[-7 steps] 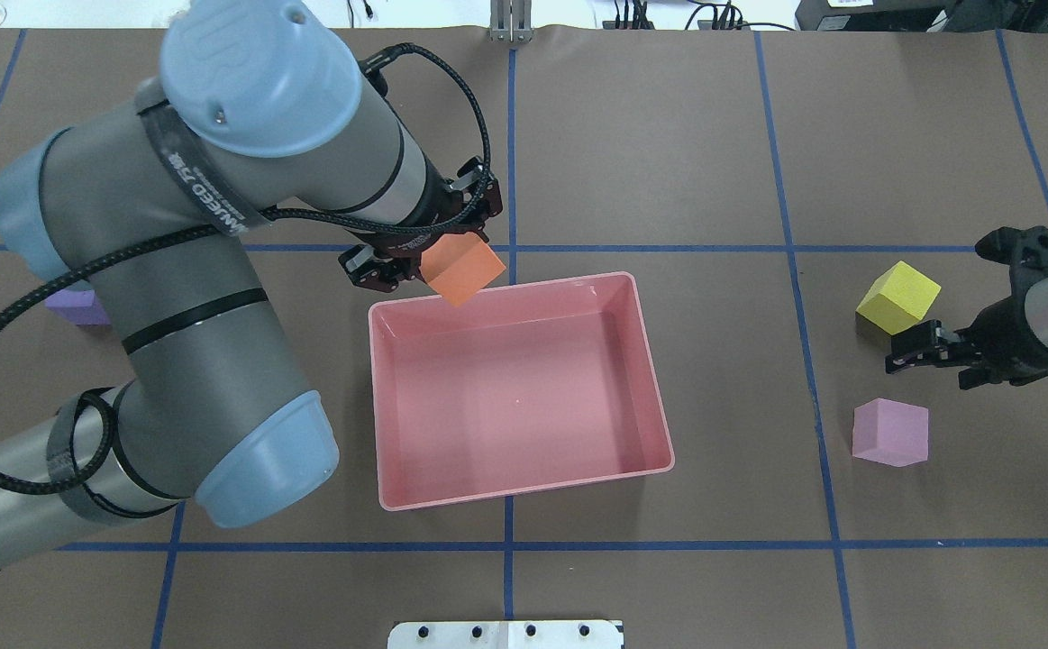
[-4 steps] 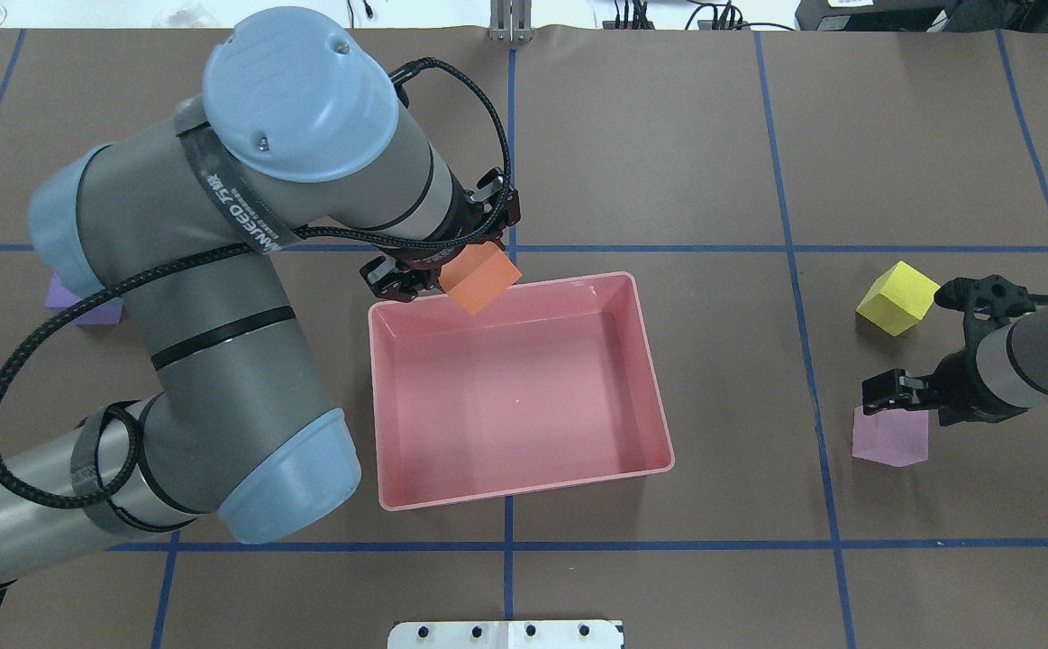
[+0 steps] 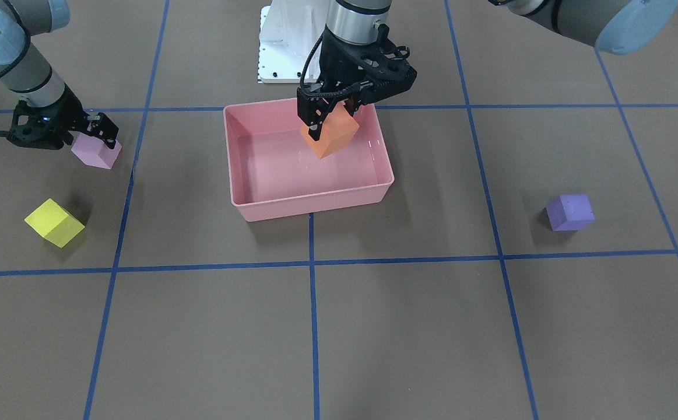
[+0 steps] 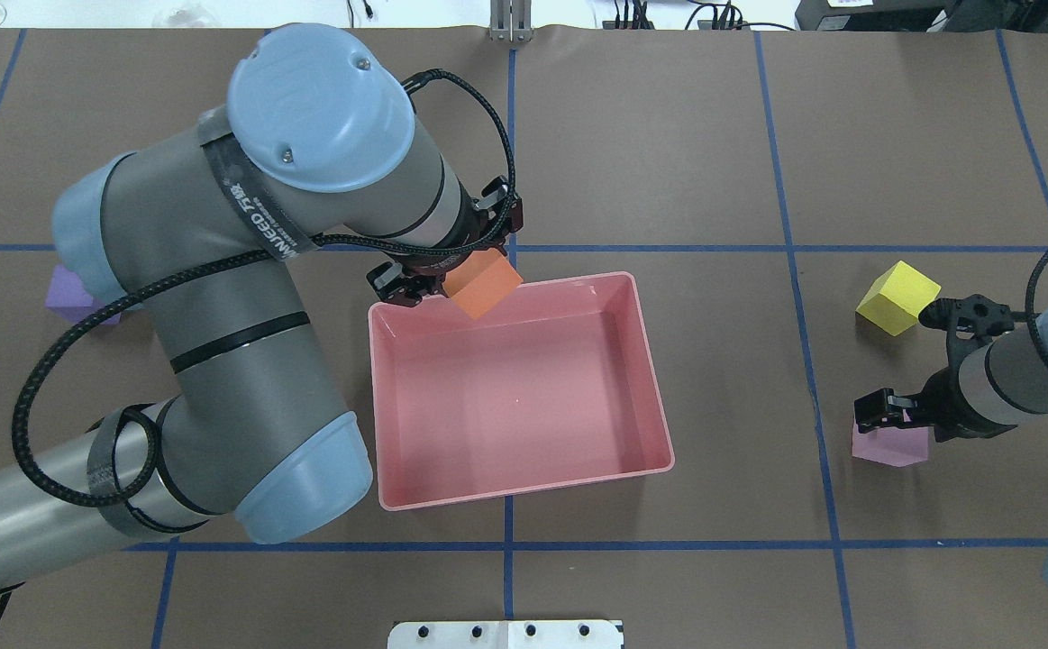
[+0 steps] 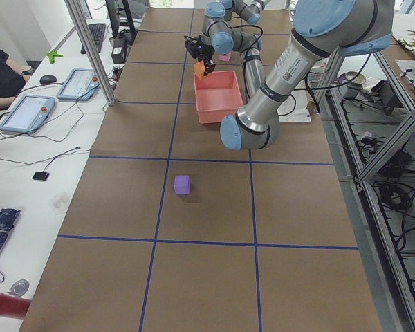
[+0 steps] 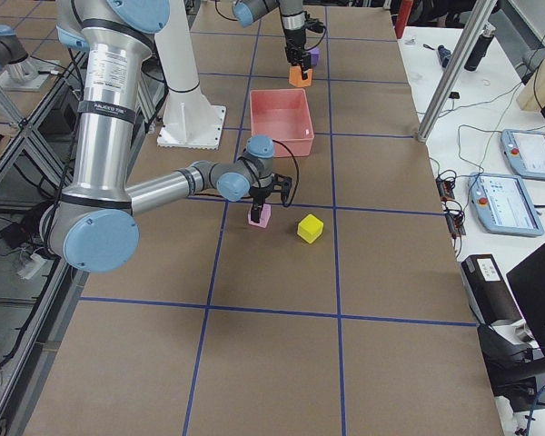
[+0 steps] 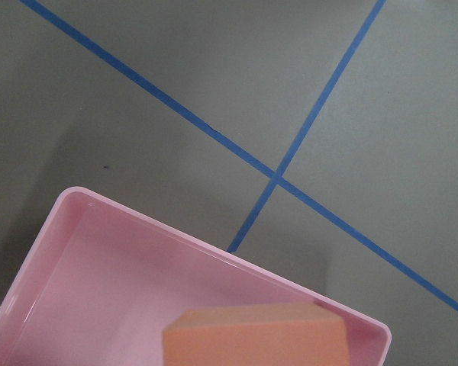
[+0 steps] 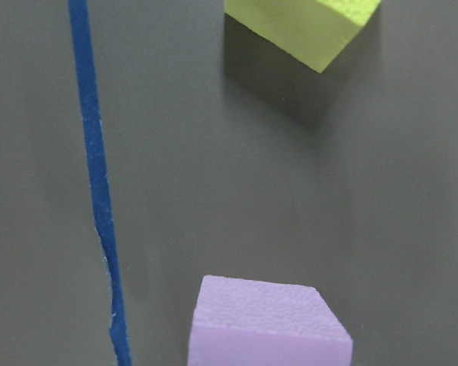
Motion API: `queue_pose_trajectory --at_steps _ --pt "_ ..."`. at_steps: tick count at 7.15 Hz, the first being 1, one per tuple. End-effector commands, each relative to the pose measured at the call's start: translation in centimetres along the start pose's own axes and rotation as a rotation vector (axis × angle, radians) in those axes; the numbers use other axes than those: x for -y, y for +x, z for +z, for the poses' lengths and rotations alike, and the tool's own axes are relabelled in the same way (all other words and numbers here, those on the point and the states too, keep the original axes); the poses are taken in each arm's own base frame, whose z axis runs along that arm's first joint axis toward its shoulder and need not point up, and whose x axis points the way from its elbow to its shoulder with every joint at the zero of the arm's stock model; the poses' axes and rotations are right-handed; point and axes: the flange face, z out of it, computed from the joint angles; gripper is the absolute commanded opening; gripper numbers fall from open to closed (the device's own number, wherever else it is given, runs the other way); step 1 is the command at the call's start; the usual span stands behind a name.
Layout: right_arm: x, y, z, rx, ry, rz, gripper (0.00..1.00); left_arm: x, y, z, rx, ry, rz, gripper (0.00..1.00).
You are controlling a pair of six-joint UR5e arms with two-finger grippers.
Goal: Place blocks into pink bin with both arms
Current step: 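Drop the orange cube into the bin while the right gripper reaches the pink cube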
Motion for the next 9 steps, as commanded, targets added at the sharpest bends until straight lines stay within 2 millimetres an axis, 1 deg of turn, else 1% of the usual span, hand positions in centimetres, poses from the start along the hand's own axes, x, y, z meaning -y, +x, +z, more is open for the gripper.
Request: queue_pose_trajectory --at_steps 1,2,3,4,5,6,7,8,9 --pt "-0.2 -0.2 0.9 -0.010 -0.012 -0.005 1.00 -1.3 0.6 1.4 0.018 -0.007 0.005 0.00" --pt "-0.2 -0.2 0.9 -0.010 -0.013 -0.006 1.00 -2.2 2.3 2.8 0.025 0.007 -0.001 0.00" --pt "-0.2 -0.3 0.9 -0.008 -0.014 -0.007 0.93 -3.1 3.2 4.4 0.008 0.007 0.013 0.11" --pt "-0.1 -0.1 0.7 -0.009 -0.008 -0.002 0.38 -3.3 3.1 4.8 0.006 0.005 0.028 0.99" --pt "-0.1 -0.2 0.6 -0.005 -0.006 -0.004 0.00 -3.5 3.1 4.3 -0.001 0.003 0.035 1.00" --pt "-0.1 -0.3 0.3 -0.001 -0.003 -0.007 0.00 -3.5 3.2 4.0 -0.007 0.001 0.035 1.00" --pt "0.1 -0.5 -0.5 0.013 0.007 -0.005 0.00 -3.4 3.2 3.1 -0.020 -0.002 0.035 1.00" --pt "0.9 -0.5 -2.6 0.047 0.028 0.008 0.00 -2.0 3.1 0.7 -0.035 0.016 0.049 1.00" --pt "1.6 -0.6 -5.2 0.095 0.033 0.024 0.00 -1.4 2.0 -1.4 0.005 0.030 0.152 1.00"
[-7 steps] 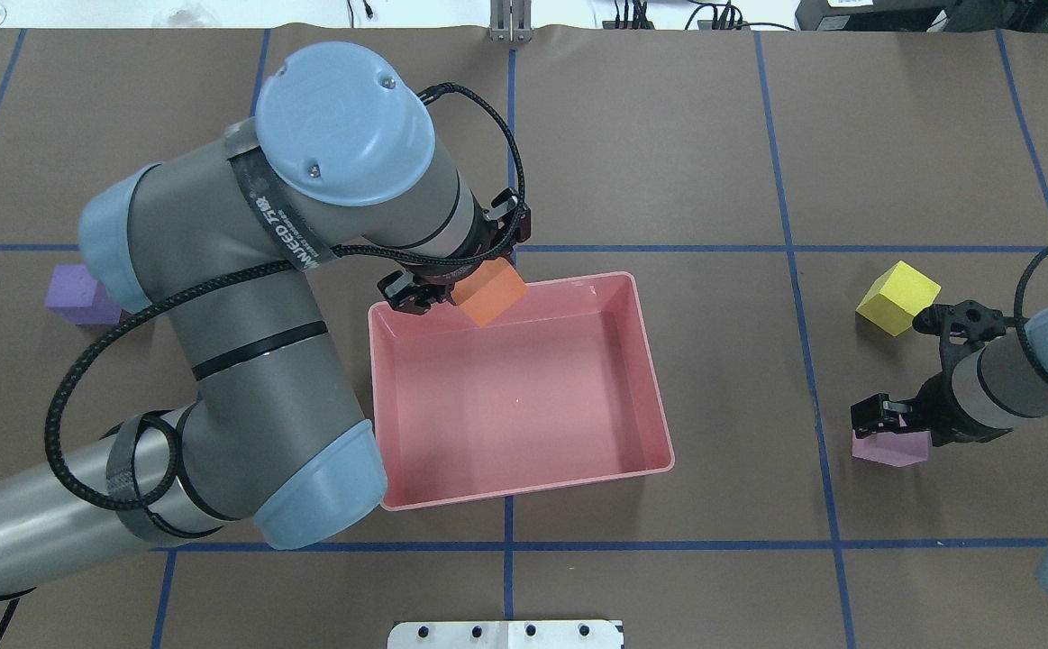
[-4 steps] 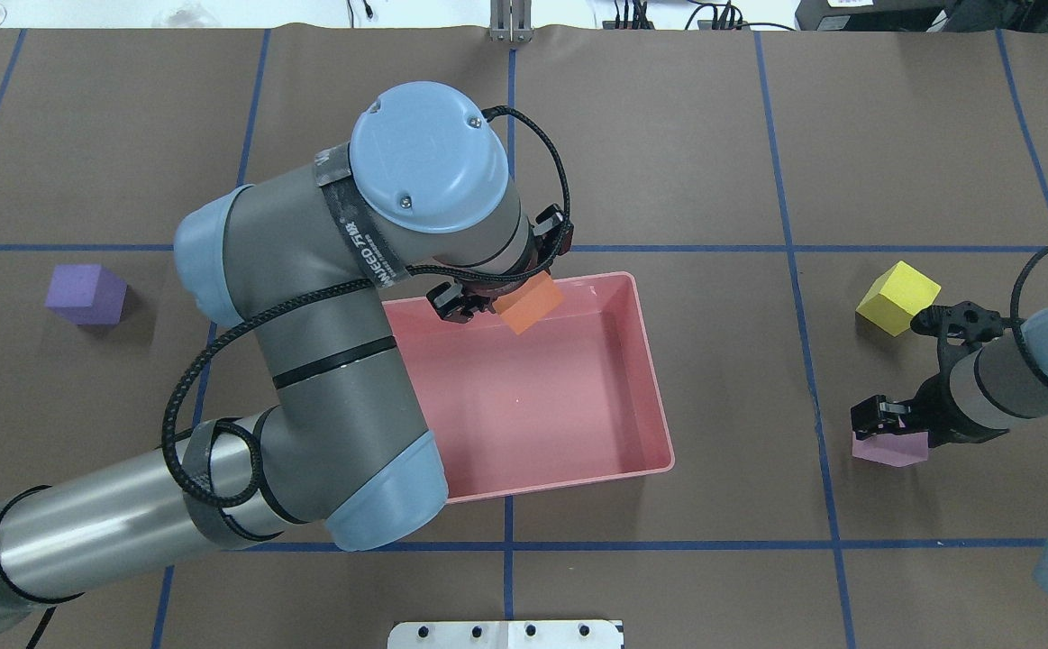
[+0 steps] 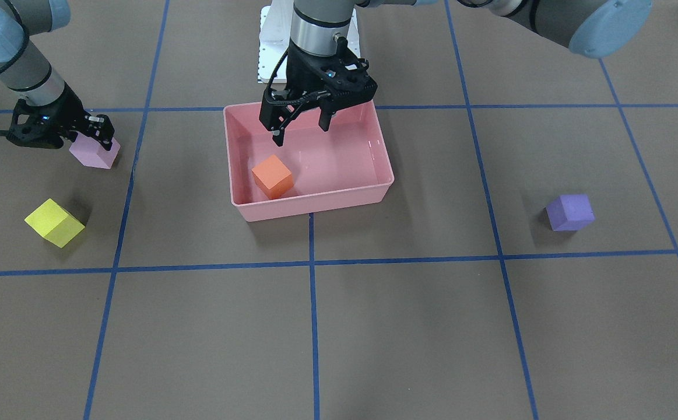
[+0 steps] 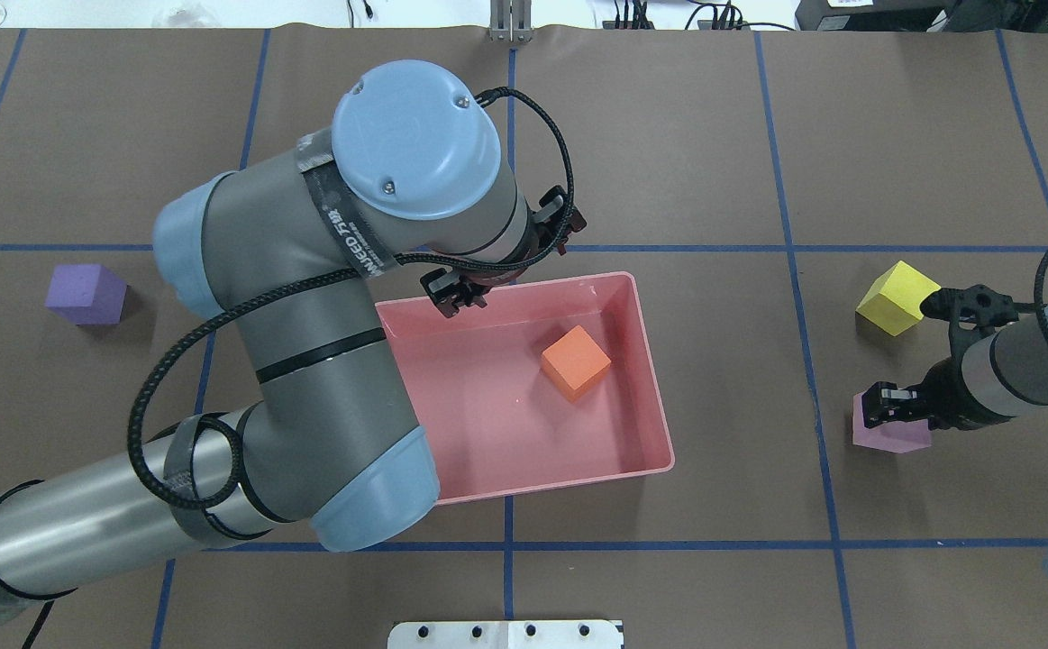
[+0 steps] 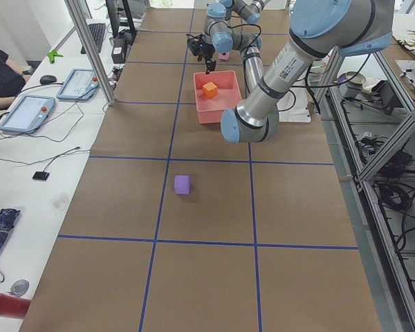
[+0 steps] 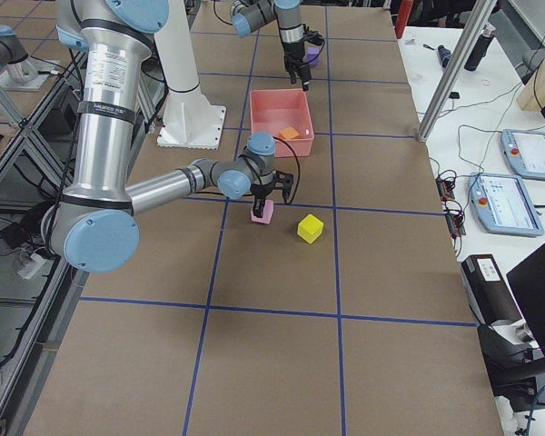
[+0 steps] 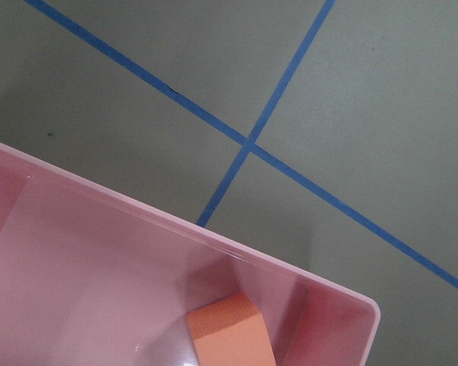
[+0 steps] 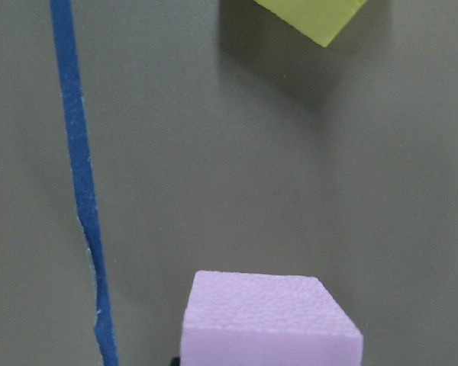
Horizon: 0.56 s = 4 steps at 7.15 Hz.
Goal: Place blocks into pink bin with both arms
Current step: 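Grasp the light pink cube with the right gripper while the left arm withdraws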
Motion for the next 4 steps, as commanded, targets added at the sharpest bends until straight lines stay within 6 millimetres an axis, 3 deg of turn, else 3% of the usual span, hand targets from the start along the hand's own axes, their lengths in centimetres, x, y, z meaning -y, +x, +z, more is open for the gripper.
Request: queue_pose_trajectory --at_steps 1,2,3,4 --pt "1.9 -0.4 -6.1 0.128 -0.008 0.036 0.00 2.7 -3.4 -3.1 0.083 0.037 0.169 1.00" --pt "3.4 -0.9 -9.1 0.208 -0.028 0.050 0.00 5.0 -7.5 -2.7 0.115 0.056 0.236 1.00" --pt "4.9 -2.4 -11.5 0.266 -0.009 0.039 0.00 8.7 -11.6 -3.0 0.154 0.085 0.314 1.00" --pt "5.8 -5.7 -13.2 0.316 0.008 -0.006 0.00 12.6 -14.0 -3.4 0.196 0.112 0.382 1.00"
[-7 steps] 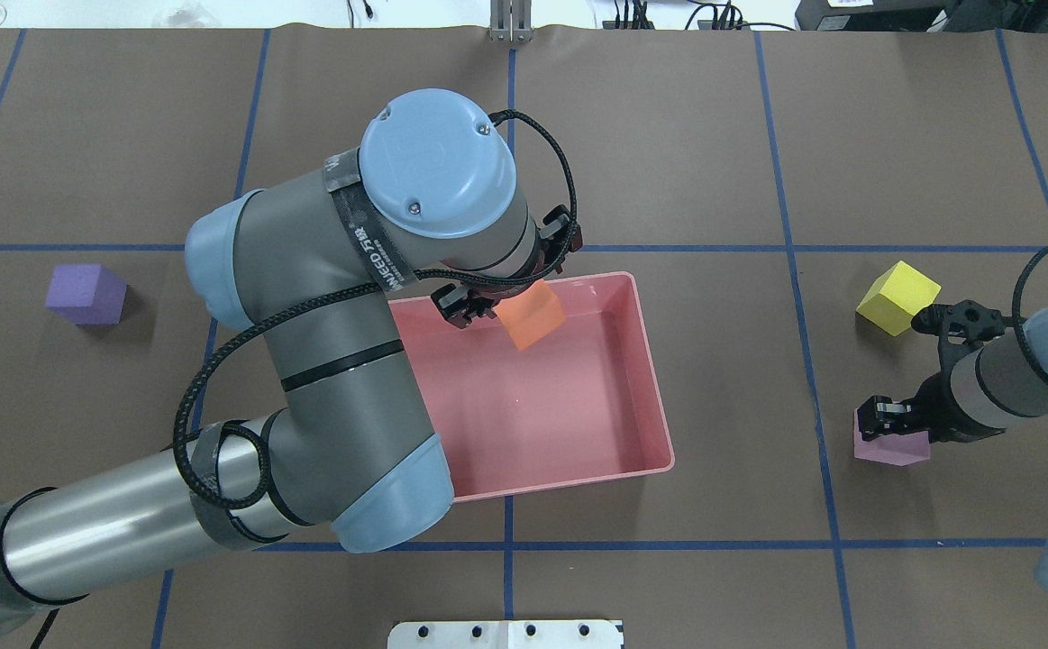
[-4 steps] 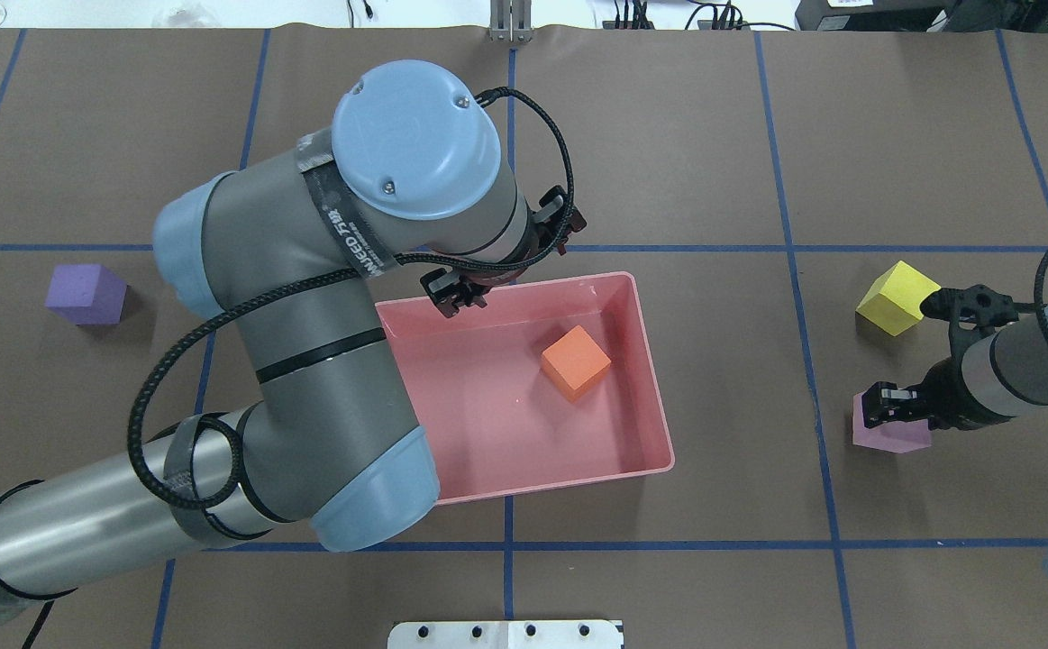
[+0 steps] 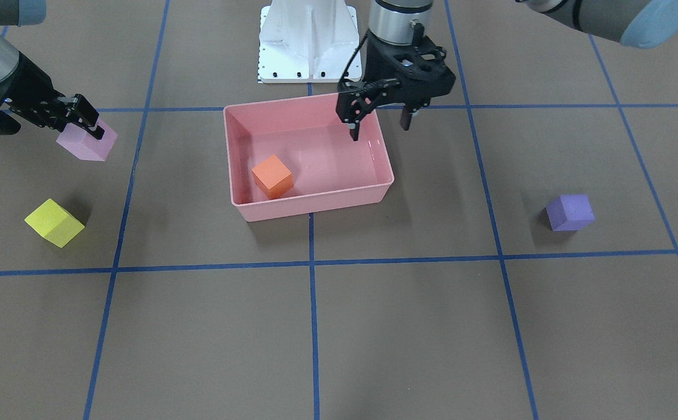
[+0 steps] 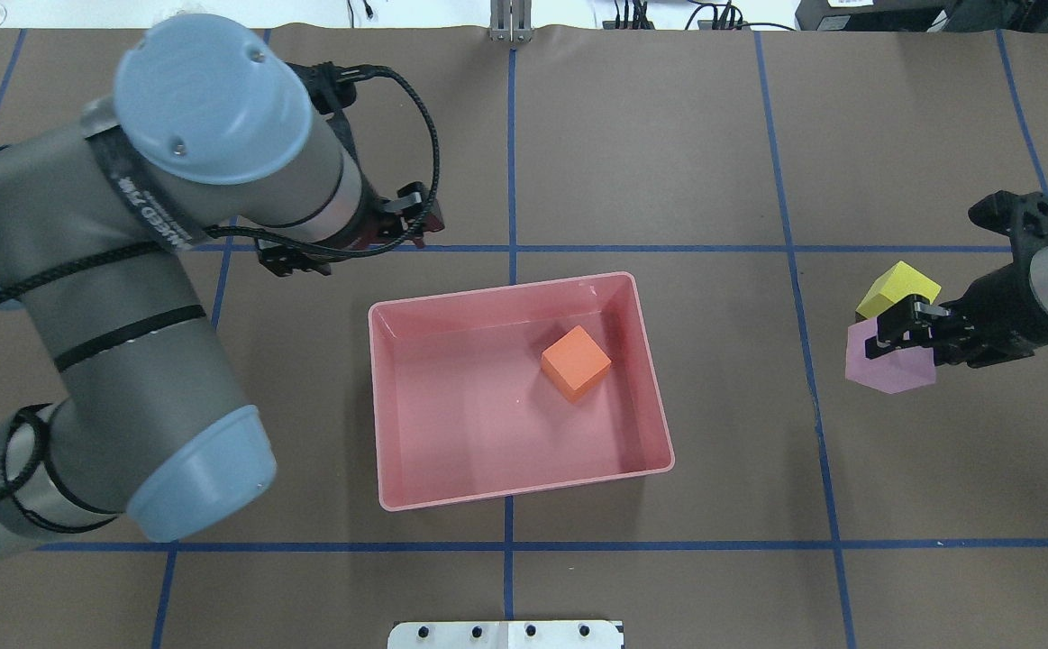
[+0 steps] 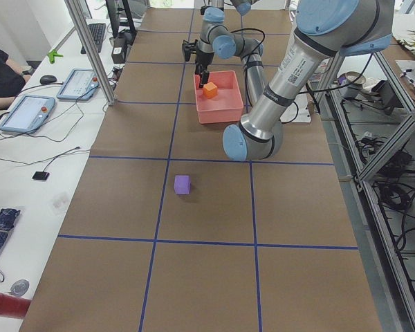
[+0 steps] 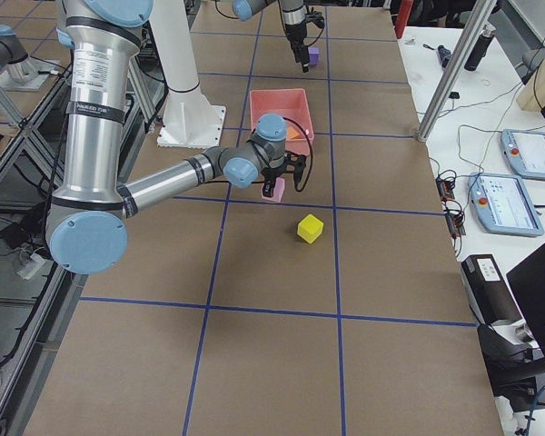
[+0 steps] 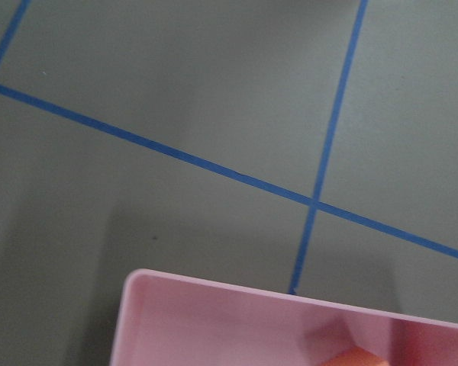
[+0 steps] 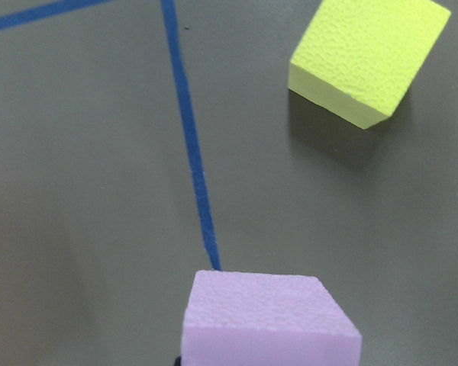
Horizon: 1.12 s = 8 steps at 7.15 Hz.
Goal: Place blocks into pink bin with both arms
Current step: 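Grasp the light pink cube with the right gripper while the left arm withdraws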
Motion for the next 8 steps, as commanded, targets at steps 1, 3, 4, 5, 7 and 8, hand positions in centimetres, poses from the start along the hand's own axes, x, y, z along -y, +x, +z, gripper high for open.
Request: queue_pose_trajectory --at_steps 1,3,4,5,7,8 --pt "2.1 -8.6 -2.7 0.088 0.006 -0.059 0.00 5.4 -8.0 0.7 0.084 0.019 0.139 1.00" --pt "1.7 -22.0 -4.4 0.049 -0.040 -0.061 0.00 9.3 -16.0 1.9 0.084 -0.004 0.218 1.00" --pt "0.2 -25.4 -3.7 0.036 -0.039 -0.093 0.00 10.7 -20.4 3.0 0.082 -0.003 0.262 1.00" --pt "-1.9 -27.6 -1.7 0.019 -0.020 -0.140 0.00 11.7 -23.4 4.1 0.089 -0.021 0.299 1.00" --pt "-6.0 -32.3 2.0 -0.059 0.002 -0.194 0.00 12.5 -28.4 6.5 0.088 -0.005 0.332 1.00" --pt "-7.5 -35.4 4.3 -0.089 0.009 -0.213 0.00 13.3 -30.6 8.0 0.083 0.007 0.343 1.00"
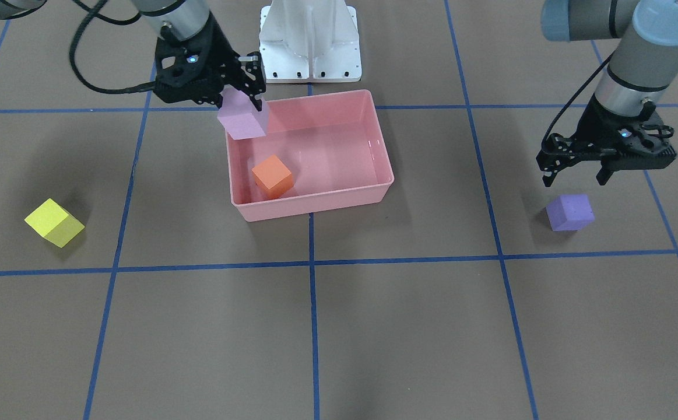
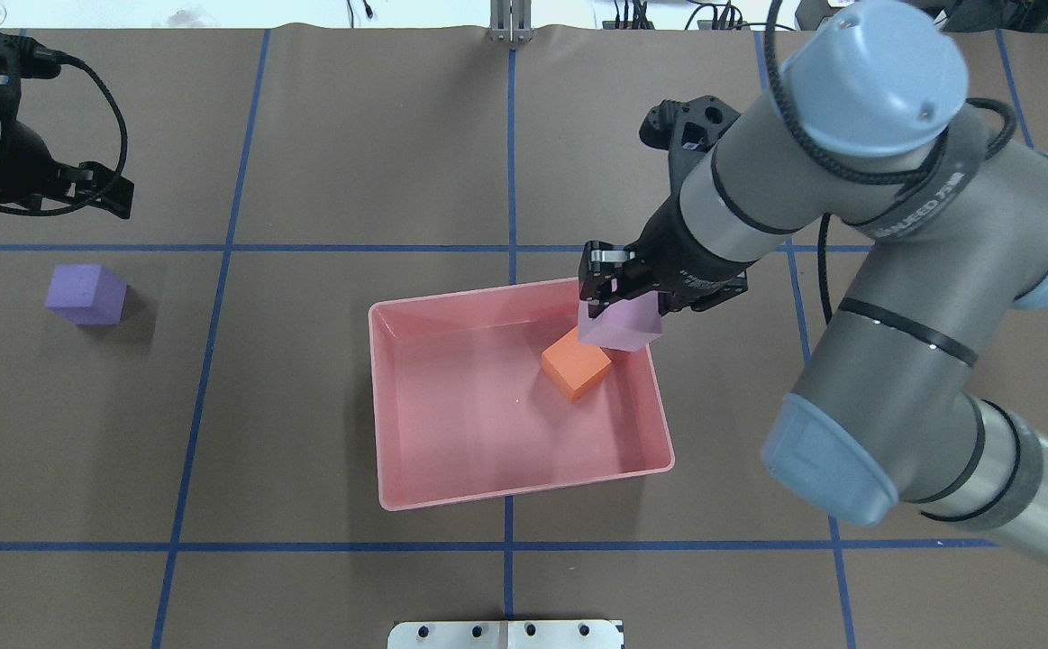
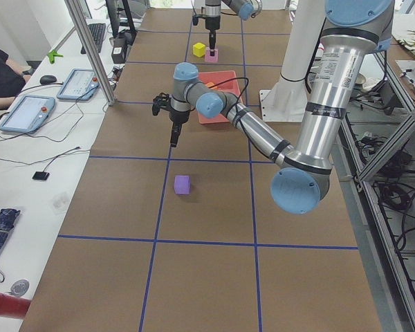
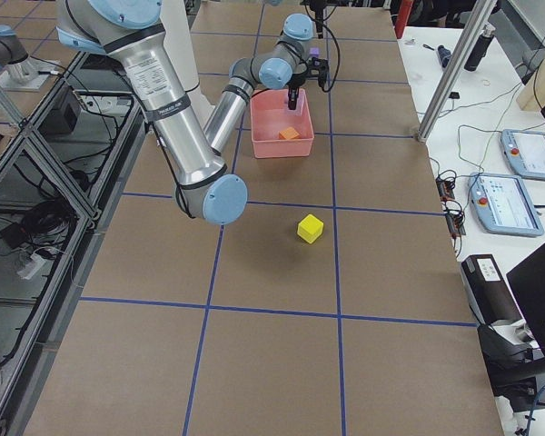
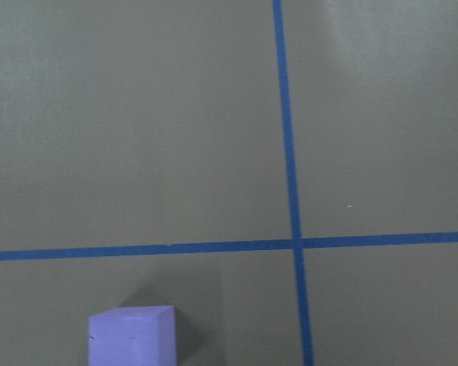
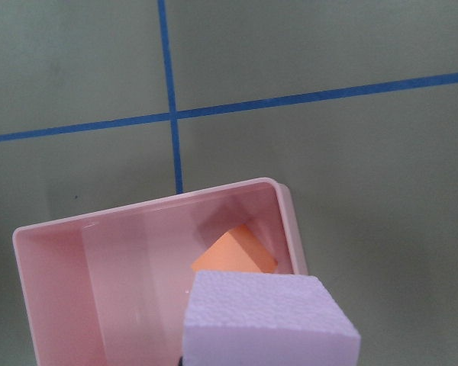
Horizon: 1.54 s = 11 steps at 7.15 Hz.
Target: Place blocks into pink bin with both arms
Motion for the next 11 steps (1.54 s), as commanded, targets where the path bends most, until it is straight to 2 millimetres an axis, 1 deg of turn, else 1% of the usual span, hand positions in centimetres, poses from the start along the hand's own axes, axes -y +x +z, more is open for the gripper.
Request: queue_pose_trajectory --at_steps 1,2,3,4,5,6,7,8,9,11 --pt "-2.6 -6.6 4.5 -0.063 0.011 -0.054 0.00 0.0 -5.5 4.1 -0.006 0.004 0.032 1.00" --pt "-2.8 -8.2 6.0 -0.082 0.018 -0.066 0.00 0.7 -7.6 5.9 -0.009 0.019 0.030 1.00" --pt "-3.1 -8.5 6.4 -0.089 0.019 -0.069 0.00 1.0 -9.1 7.6 -0.007 0.024 0.023 1.00" --pt "-3.2 -8.7 6.5 -0.086 0.017 -0.072 0.00 1.1 -9.6 8.5 -0.004 0.020 0.010 1.00" --pt "-3.2 -8.7 6.7 -0.091 0.018 -0.072 0.00 1.0 -10.0 9.0 0.001 0.015 0.007 1.00" --pt "-3.1 -8.7 6.9 -0.096 0.018 -0.071 0.34 0.9 -9.8 9.1 -0.004 0.020 -0.023 1.00" --pt "-3.0 -8.7 7.2 -0.101 0.018 -0.070 0.86 0.9 -10.1 10.3 -0.035 0.047 -0.118 1.00" --pt "-3.0 -8.7 7.1 -0.101 0.018 -0.066 0.98 0.6 -11.4 12.4 -0.083 0.087 -0.172 1.00" --pt "-3.1 -8.8 6.9 -0.097 0.021 -0.044 0.99 0.1 -11.1 13.4 -0.108 0.091 -0.200 1.00" --pt "-3.6 -9.2 5.1 -0.060 0.033 -0.026 0.99 -0.3 -10.3 13.6 -0.113 0.086 -0.187 1.00"
